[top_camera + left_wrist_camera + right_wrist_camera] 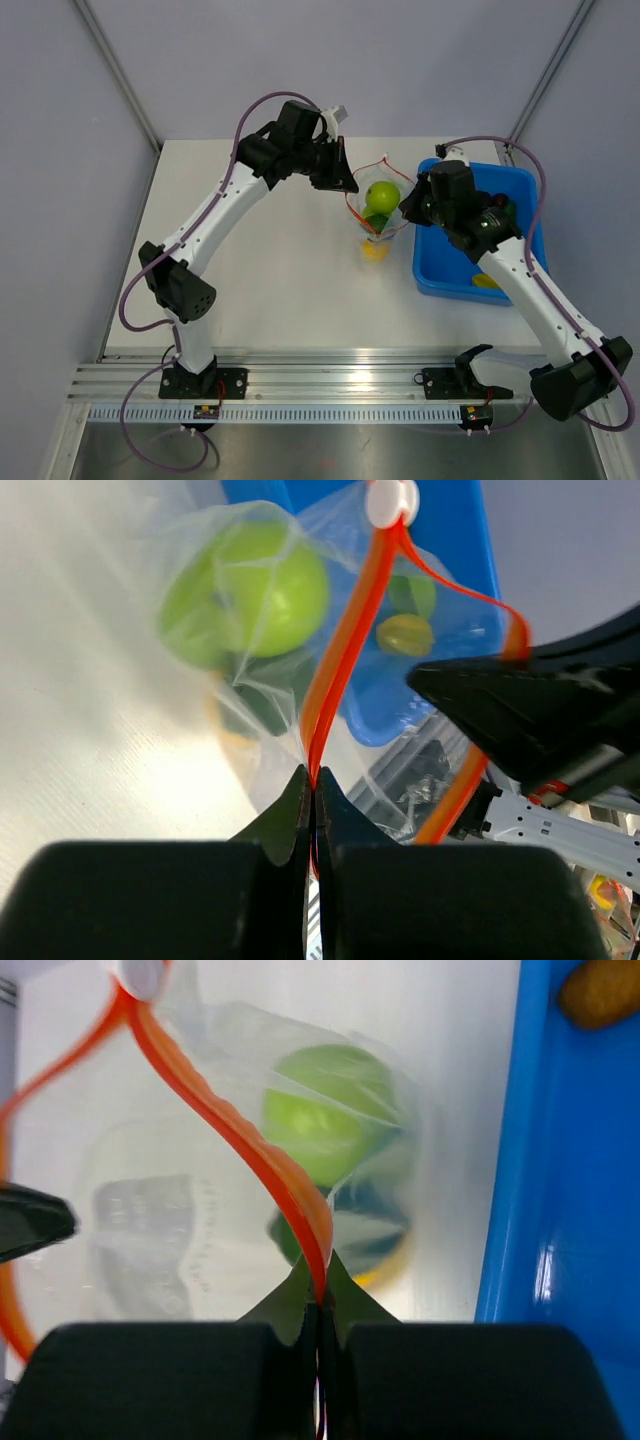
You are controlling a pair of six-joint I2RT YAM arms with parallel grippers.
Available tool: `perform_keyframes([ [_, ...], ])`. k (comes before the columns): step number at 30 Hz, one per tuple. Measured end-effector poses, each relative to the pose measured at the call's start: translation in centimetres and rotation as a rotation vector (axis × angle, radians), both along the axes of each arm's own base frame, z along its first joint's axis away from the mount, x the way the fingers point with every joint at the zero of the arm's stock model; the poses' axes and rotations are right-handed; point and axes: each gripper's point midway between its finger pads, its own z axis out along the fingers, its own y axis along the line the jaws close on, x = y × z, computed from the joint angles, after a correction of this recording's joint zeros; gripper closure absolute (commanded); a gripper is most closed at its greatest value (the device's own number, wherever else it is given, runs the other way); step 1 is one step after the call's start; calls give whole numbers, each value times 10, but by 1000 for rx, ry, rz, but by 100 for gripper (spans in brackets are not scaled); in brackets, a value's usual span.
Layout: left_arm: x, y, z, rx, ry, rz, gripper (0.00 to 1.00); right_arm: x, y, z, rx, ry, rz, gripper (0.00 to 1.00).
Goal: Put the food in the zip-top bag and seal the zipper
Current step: Adjust the zipper food storage bag at the center of the board, then adjust the bin at the center of the board.
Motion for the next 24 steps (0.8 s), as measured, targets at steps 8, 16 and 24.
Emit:
perform_keyframes([
  [8,8,-4,-67,97,115,4,100,-13,-5,-86,-100,225,-3,24],
  [16,10,-2,-71,113,105,2,100,-7,-56,-18,-150,86,-160,22],
  [24,7,0,-70,111,98,-1,100,-78,-132,-56,-64,285,-507,19],
])
